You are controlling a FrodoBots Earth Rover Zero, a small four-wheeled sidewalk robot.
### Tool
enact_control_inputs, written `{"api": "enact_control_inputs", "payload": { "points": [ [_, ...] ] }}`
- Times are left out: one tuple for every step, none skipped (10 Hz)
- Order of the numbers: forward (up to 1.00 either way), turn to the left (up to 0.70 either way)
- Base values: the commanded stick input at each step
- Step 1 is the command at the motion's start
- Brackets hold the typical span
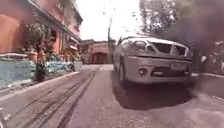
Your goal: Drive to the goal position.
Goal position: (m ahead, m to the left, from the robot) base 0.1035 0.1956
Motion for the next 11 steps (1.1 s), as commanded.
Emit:
{"api": "enact_control_inputs", "payload": {
  "points": [
    [0.34,0.36],
    [0.7,0.01],
    [0.7,0.01],
    [0.7,0.01],
    [0.7,0.01],
    [0.7,0.01],
    [0.7,0.01],
    [0.7,0.01],
    [0.7,0.01],
    [0.7,0.01],
    [0.7,0.01]
  ]
}}
